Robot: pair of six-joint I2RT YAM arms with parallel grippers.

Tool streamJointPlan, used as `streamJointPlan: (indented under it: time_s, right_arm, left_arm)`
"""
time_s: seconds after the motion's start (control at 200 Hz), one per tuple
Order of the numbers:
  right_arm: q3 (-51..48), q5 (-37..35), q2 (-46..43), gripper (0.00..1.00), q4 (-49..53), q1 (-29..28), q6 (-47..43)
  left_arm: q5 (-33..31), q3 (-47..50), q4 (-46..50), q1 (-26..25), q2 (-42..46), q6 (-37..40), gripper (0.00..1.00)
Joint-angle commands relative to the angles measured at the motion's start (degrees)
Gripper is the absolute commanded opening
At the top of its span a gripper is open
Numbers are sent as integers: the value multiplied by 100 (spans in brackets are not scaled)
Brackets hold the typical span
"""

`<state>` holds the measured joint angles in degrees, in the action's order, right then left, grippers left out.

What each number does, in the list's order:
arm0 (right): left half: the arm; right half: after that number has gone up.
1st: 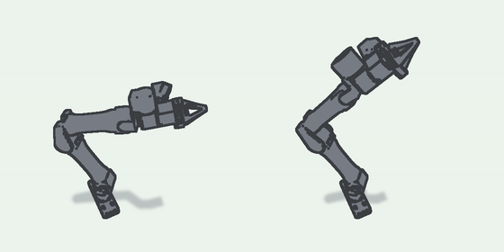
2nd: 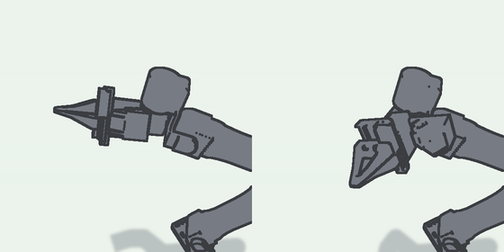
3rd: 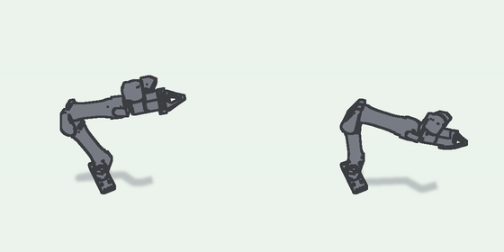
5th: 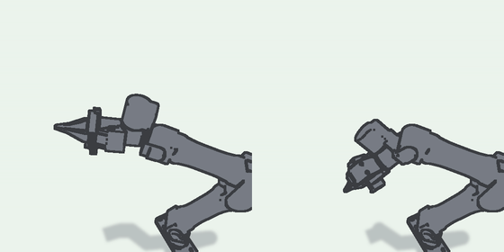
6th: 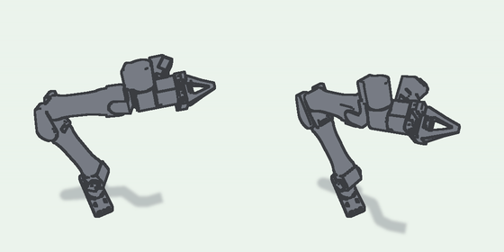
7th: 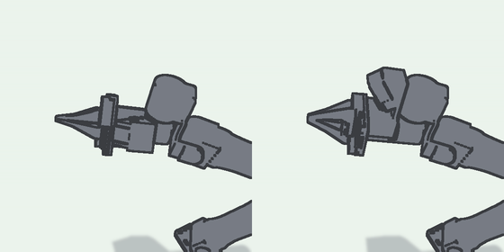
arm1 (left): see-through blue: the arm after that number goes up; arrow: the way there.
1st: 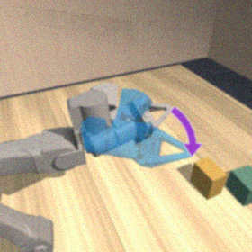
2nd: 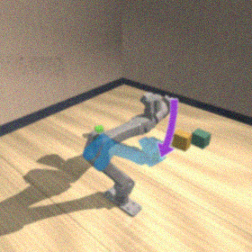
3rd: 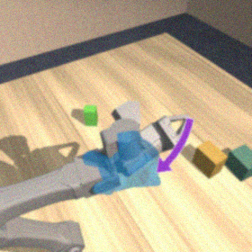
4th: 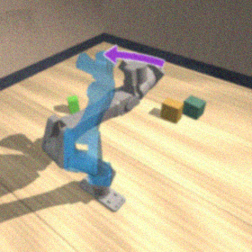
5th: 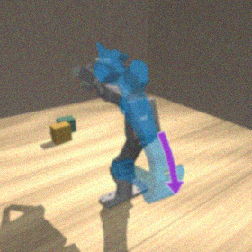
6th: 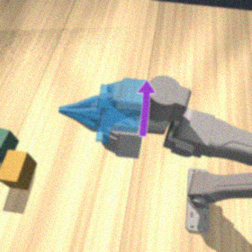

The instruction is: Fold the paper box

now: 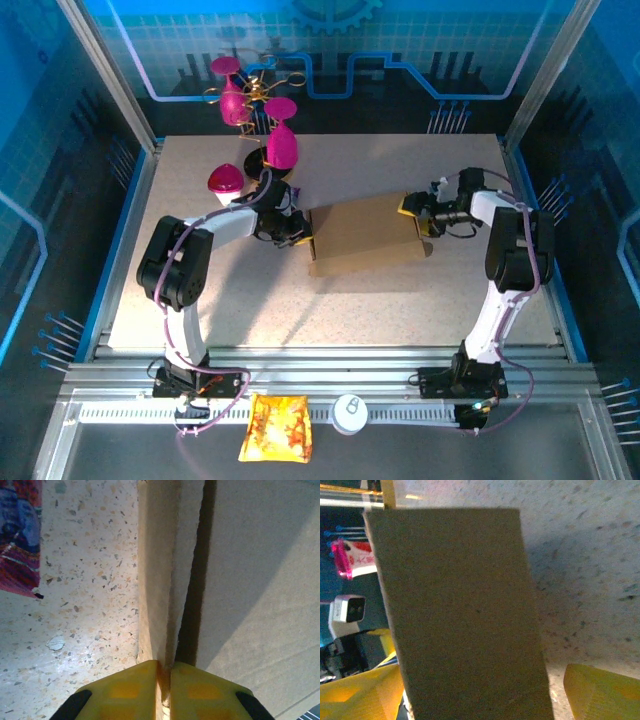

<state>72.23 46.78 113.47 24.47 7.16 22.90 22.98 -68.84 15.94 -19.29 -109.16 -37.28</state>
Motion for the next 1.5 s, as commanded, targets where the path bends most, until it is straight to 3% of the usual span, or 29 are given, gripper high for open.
streamJointPlan:
  time_s: [0.0,0.2,0.395,0.485,0.665,0.855,0.986,1.106,1.281,1.496]
  right_arm:
    - [-201,425,-109,79,-283,-81,376]
    - [-747,443,-476,59,-1091,-101,1476]
    - [-789,581,-600,49,-1029,-5,1914]
    - [-810,697,-674,48,-1013,4,2145]
    - [-846,922,-833,47,-758,3,2498]
    - [-746,1000,-1021,48,85,3,2498]
    - [-543,971,-965,48,843,-15,2100]
    - [-532,982,-912,49,1038,-35,2115]
    - [-286,953,-770,49,1313,-56,2059]
    - [-159,1018,-582,48,1359,-185,2087]
  left_arm:
    - [-163,169,319,66,-143,93,17]
    - [-33,90,4,62,333,-262,34]
    - [-166,317,-544,95,1312,-995,48]
    - [-308,565,-723,273,1591,-1685,55]
    - [131,1055,-1371,660,1772,-2882,63]
    - [414,1020,-929,811,1752,-3011,71]
    - [758,1324,-1546,839,1668,-3540,73]
    - [1093,1484,-2030,804,1566,-3877,76]
    - [1297,1194,-729,804,1459,-3234,77]
    - [1387,1414,-1434,696,1300,-3890,78]
